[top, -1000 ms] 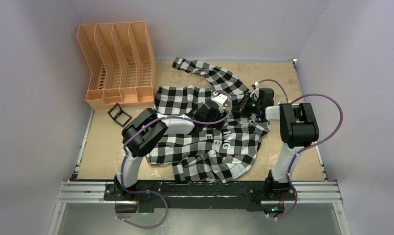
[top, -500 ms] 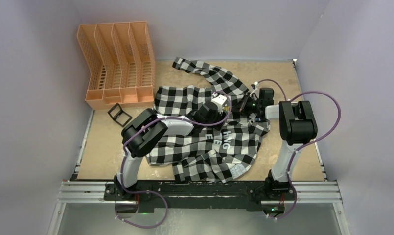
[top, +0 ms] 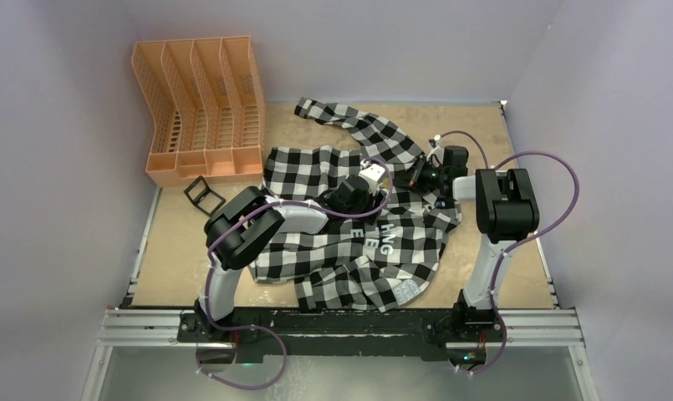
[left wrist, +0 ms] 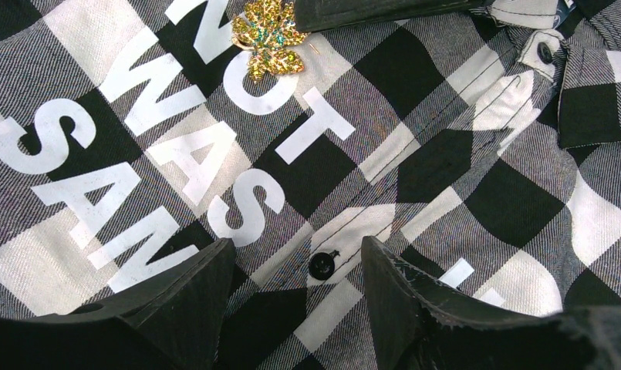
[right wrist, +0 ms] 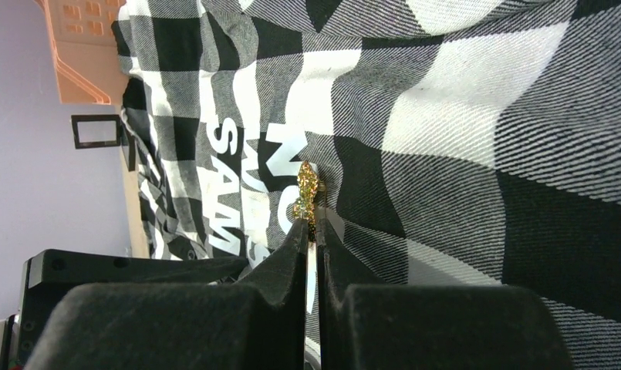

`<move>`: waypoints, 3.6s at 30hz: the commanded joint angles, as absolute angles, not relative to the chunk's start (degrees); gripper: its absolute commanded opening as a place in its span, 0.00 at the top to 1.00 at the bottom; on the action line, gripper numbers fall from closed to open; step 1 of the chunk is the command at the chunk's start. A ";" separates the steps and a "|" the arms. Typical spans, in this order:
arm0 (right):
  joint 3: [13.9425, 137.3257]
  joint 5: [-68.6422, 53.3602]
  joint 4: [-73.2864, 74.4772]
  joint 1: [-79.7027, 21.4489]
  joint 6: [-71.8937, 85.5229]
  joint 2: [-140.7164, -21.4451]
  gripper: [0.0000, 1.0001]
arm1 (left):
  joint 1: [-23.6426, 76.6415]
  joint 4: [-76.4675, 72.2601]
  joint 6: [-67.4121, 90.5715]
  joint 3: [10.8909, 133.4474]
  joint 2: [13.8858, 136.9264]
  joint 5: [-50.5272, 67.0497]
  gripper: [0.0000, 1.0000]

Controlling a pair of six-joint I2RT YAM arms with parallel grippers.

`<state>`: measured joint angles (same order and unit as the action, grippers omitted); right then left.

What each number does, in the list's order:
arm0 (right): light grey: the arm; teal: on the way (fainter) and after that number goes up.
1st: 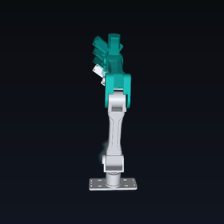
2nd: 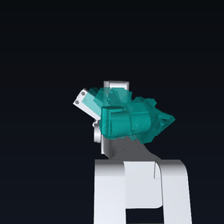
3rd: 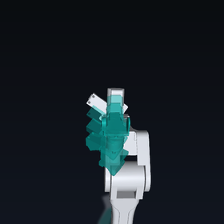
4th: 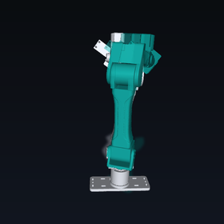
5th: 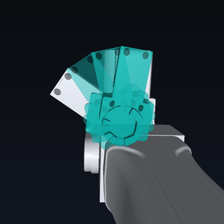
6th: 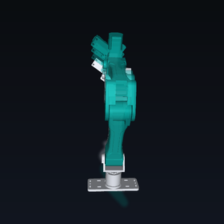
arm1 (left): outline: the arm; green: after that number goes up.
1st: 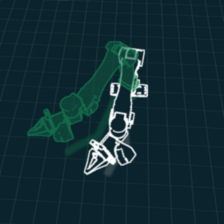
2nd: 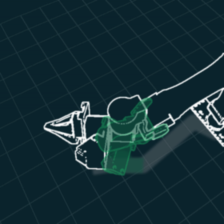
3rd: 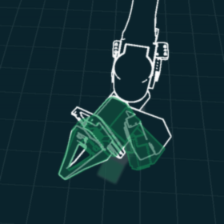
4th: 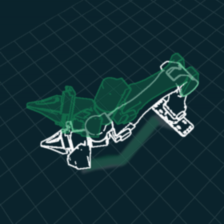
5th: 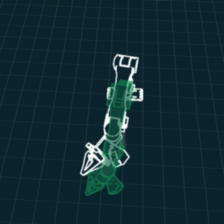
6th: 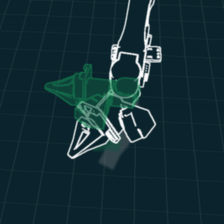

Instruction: Remove the brooch from the garment

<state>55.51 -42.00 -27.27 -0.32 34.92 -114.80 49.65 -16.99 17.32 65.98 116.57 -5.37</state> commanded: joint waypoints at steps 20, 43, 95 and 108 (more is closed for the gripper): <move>62.75 -42.98 -30.67 -0.09 34.63 -117.59 1.00 | 50.13 -10.71 17.49 62.86 114.63 -4.72 0.41; 61.73 -31.97 -18.57 -2.40 22.30 -98.58 1.00 | 49.80 -11.88 19.54 61.57 103.22 -6.12 0.37; 23.59 52.64 -106.73 -73.96 -79.72 -97.31 1.00 | 34.58 -22.20 50.64 29.39 58.24 4.58 0.27; 24.39 47.04 -117.77 -75.13 -89.77 -98.57 1.00 | 27.61 -21.24 53.07 32.80 64.36 18.17 0.32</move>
